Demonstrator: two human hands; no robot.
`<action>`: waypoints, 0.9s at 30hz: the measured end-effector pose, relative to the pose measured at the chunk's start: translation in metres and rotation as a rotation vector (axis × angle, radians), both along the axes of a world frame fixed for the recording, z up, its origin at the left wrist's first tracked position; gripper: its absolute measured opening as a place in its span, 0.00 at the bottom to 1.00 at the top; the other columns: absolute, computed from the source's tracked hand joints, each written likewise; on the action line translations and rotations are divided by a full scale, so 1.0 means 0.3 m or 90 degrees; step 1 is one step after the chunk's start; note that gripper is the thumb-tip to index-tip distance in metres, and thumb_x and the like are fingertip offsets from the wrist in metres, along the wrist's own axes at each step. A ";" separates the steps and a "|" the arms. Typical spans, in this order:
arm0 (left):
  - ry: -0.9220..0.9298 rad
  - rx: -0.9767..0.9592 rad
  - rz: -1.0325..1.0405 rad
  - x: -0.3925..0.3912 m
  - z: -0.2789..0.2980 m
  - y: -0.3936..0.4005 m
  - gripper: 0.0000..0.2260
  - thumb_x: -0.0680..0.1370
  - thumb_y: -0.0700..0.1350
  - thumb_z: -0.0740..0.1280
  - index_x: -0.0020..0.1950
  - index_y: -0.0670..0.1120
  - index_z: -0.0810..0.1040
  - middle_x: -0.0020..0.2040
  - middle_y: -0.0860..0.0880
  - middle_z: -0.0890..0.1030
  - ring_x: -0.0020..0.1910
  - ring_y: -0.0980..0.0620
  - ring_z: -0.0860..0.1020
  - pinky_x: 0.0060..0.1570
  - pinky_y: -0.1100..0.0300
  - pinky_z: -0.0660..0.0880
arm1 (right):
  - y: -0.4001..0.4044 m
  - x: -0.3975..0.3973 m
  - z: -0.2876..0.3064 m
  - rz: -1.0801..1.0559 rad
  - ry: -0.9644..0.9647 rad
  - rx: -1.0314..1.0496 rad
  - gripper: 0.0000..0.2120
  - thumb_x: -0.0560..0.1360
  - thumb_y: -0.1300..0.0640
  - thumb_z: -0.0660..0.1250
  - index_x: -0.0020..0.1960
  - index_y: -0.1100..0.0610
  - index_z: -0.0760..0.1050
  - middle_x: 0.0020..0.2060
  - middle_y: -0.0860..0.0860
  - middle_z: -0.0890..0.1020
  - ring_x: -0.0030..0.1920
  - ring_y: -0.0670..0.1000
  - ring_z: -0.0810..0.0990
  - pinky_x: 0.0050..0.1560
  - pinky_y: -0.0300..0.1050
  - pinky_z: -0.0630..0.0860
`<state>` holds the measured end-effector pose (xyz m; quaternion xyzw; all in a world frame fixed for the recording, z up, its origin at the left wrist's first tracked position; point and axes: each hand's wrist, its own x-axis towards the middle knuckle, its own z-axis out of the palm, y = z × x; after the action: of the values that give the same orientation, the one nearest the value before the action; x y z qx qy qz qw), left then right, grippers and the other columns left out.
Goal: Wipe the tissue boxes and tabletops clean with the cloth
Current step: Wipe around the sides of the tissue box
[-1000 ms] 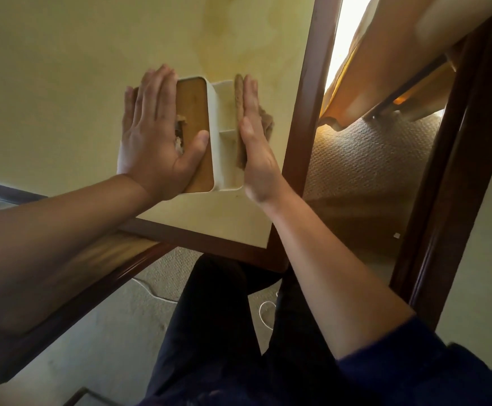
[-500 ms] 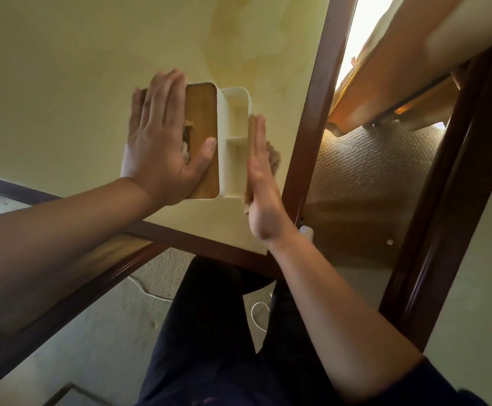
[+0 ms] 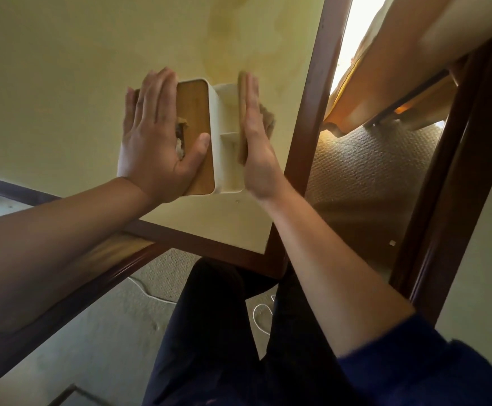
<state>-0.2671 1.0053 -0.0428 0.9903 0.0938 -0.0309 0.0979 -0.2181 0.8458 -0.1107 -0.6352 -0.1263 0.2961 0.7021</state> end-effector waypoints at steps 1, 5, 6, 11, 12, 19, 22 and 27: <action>-0.001 -0.001 0.000 -0.002 0.001 0.001 0.39 0.81 0.63 0.55 0.83 0.39 0.53 0.83 0.41 0.57 0.84 0.43 0.52 0.81 0.40 0.46 | -0.020 -0.054 -0.012 0.004 0.018 0.015 0.28 0.87 0.42 0.41 0.86 0.44 0.40 0.86 0.48 0.44 0.85 0.51 0.42 0.84 0.64 0.41; -0.003 0.000 -0.003 0.001 0.003 0.003 0.39 0.81 0.63 0.55 0.83 0.39 0.53 0.83 0.41 0.57 0.84 0.42 0.52 0.81 0.39 0.46 | -0.081 -0.217 -0.025 0.006 0.106 0.050 0.26 0.88 0.44 0.42 0.84 0.37 0.40 0.86 0.43 0.45 0.85 0.49 0.42 0.82 0.69 0.46; -0.003 0.000 -0.003 0.005 0.004 0.003 0.39 0.81 0.63 0.55 0.83 0.39 0.53 0.83 0.41 0.57 0.84 0.42 0.52 0.81 0.39 0.46 | -0.086 -0.229 -0.023 0.002 0.108 0.057 0.26 0.88 0.44 0.43 0.84 0.37 0.40 0.86 0.43 0.45 0.85 0.49 0.42 0.83 0.69 0.46; 0.018 0.008 -0.002 0.001 0.003 0.003 0.39 0.81 0.64 0.55 0.84 0.39 0.53 0.84 0.41 0.56 0.84 0.42 0.52 0.82 0.40 0.46 | -0.018 -0.060 -0.023 0.003 0.090 0.031 0.29 0.87 0.40 0.42 0.85 0.43 0.39 0.86 0.46 0.44 0.85 0.47 0.42 0.84 0.62 0.42; 0.028 0.009 -0.006 0.003 0.006 0.008 0.40 0.81 0.64 0.55 0.84 0.39 0.52 0.84 0.42 0.55 0.84 0.43 0.52 0.82 0.41 0.46 | -0.001 -0.008 -0.015 -0.003 0.073 0.019 0.30 0.87 0.41 0.42 0.86 0.47 0.39 0.86 0.48 0.44 0.85 0.47 0.42 0.84 0.61 0.41; 0.004 -0.127 0.326 0.019 0.052 -0.080 0.43 0.78 0.65 0.61 0.86 0.49 0.47 0.86 0.49 0.47 0.84 0.48 0.44 0.82 0.45 0.42 | 0.043 0.107 0.004 -0.006 0.073 -0.007 0.30 0.86 0.40 0.41 0.86 0.47 0.40 0.86 0.50 0.47 0.85 0.47 0.43 0.85 0.54 0.40; -0.026 -0.234 0.637 0.051 0.019 -0.178 0.47 0.80 0.69 0.61 0.85 0.45 0.42 0.86 0.48 0.44 0.84 0.45 0.41 0.82 0.44 0.41 | 0.036 0.104 0.012 0.005 0.085 -0.035 0.27 0.88 0.44 0.40 0.86 0.47 0.41 0.86 0.48 0.45 0.82 0.38 0.40 0.80 0.36 0.36; -0.050 -0.086 0.582 0.074 -0.031 -0.167 0.47 0.79 0.72 0.58 0.85 0.42 0.48 0.85 0.44 0.52 0.84 0.45 0.47 0.82 0.46 0.38 | 0.027 0.092 0.006 0.018 0.028 -0.045 0.28 0.88 0.47 0.42 0.86 0.52 0.43 0.86 0.49 0.46 0.85 0.44 0.41 0.85 0.54 0.39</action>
<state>-0.2450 0.9551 -0.0521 0.8390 0.5151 0.0467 0.1689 -0.1907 0.8540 -0.1088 -0.6511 -0.1094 0.3239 0.6776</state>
